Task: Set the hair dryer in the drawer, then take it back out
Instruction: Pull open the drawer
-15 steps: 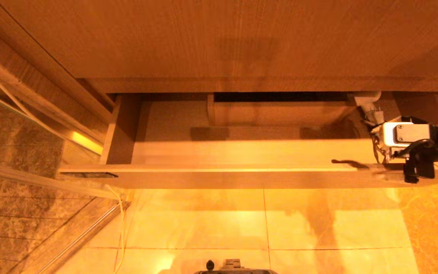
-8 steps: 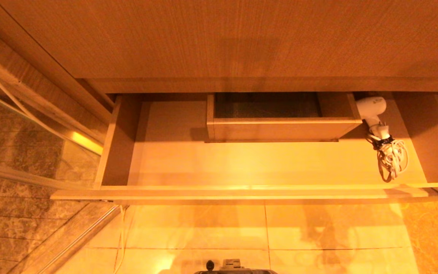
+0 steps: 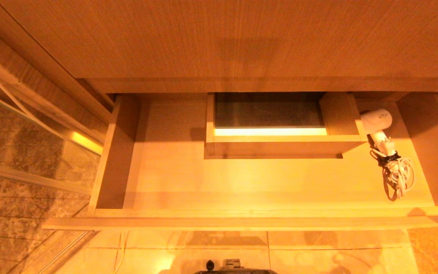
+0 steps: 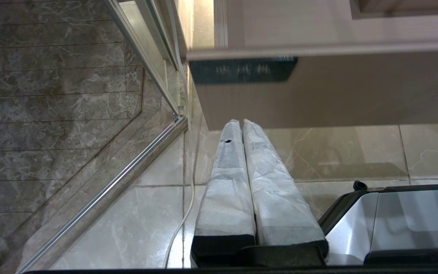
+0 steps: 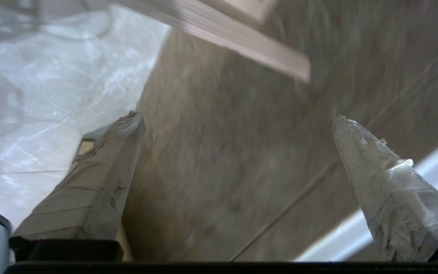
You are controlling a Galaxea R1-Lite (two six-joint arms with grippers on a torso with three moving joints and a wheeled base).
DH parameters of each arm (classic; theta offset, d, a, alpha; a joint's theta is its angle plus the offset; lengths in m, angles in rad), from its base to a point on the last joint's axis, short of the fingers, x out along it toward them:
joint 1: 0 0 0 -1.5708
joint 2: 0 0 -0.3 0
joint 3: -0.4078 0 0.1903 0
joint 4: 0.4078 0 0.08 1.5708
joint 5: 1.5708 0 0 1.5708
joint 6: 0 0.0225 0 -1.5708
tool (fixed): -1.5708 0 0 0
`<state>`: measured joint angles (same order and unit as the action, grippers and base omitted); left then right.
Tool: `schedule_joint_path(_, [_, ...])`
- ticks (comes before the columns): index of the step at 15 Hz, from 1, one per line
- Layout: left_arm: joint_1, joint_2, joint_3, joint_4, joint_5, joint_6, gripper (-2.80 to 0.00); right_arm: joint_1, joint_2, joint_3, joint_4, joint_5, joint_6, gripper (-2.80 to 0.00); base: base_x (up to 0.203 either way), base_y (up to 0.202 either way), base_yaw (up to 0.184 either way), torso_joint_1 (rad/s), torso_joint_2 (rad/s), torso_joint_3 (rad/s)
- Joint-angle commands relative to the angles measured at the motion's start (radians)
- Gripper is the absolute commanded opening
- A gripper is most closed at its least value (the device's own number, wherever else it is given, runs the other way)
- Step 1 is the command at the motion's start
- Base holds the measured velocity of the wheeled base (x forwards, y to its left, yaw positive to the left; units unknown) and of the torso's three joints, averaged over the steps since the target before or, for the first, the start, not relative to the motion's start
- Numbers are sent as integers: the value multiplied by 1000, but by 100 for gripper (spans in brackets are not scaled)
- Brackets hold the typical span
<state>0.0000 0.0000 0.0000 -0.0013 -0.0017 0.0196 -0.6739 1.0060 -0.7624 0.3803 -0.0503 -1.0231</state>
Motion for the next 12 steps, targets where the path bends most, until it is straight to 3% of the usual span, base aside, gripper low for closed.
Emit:
schedule_joint_path(1, [0,0,2,0,0,-1,-280,-7,3,12,-5,-16,18,0,0,0,0,0,0,0])
schedule_joint_path(7, [0,0,2,0,0,-1,-280,5,-60,11,-128,-4,22,0,0,0,0,0,0,0])
schedule_joint_path(12, [0,0,2,0,0,-1,-280,6,-39,24,-119,3,20,0,0,0,0,0,0,0])
